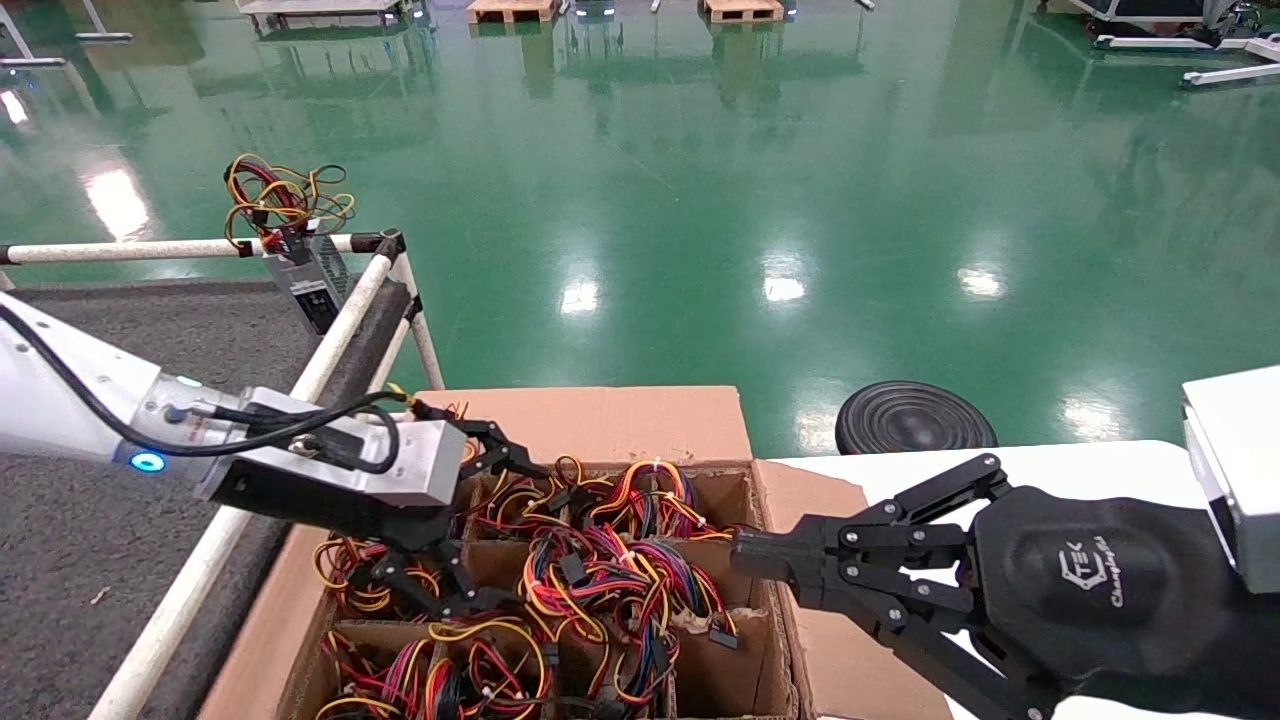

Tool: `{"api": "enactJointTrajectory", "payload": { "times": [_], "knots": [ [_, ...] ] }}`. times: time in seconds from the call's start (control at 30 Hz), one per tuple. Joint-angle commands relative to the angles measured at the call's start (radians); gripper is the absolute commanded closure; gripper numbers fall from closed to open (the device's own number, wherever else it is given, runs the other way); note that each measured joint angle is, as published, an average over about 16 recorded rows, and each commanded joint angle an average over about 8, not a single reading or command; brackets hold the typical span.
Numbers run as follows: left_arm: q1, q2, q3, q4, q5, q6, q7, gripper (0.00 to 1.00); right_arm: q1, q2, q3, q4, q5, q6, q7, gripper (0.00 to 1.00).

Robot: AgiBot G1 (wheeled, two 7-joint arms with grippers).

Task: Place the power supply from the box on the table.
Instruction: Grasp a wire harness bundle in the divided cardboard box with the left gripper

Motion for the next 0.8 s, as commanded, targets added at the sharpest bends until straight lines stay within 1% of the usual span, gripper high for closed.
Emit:
{"api": "enactJointTrajectory", "payload": {
  "times": [0.03,0.23,0.27,0.3,0.5,0.53,0.57,0.8],
  "knots": [
    [0.001,0.007,0.002,0.009,-0.002,-0.010,0.005,0.00,0.000,0.000,0.000,0.000,0.000,0.000,0.000,1.00],
    [-0.001,0.029,0.007,0.040,-0.005,-0.018,0.023,0.00,0.000,0.000,0.000,0.000,0.000,0.000,0.000,1.00],
    [-0.002,0.032,0.008,0.044,-0.006,-0.019,0.026,0.05,0.000,0.000,0.000,0.000,0.000,0.000,0.000,1.00],
    [-0.002,0.036,0.009,0.049,-0.006,-0.019,0.029,0.16,0.000,0.000,0.000,0.000,0.000,0.000,0.000,1.00],
    [-0.003,0.054,0.012,0.073,-0.009,-0.018,0.046,0.91,0.000,0.000,0.000,0.000,0.000,0.000,0.000,1.00],
    [-0.003,0.056,0.013,0.076,-0.009,-0.017,0.049,0.99,0.000,0.000,0.000,0.000,0.000,0.000,0.000,1.00],
    [-0.003,0.059,0.014,0.080,-0.010,-0.017,0.052,1.00,0.000,0.000,0.000,0.000,0.000,0.000,0.000,1.00],
    [-0.005,0.078,0.019,0.108,-0.011,-0.010,0.074,1.00,0.000,0.000,0.000,0.000,0.000,0.000,0.000,1.00]
  ]
}}
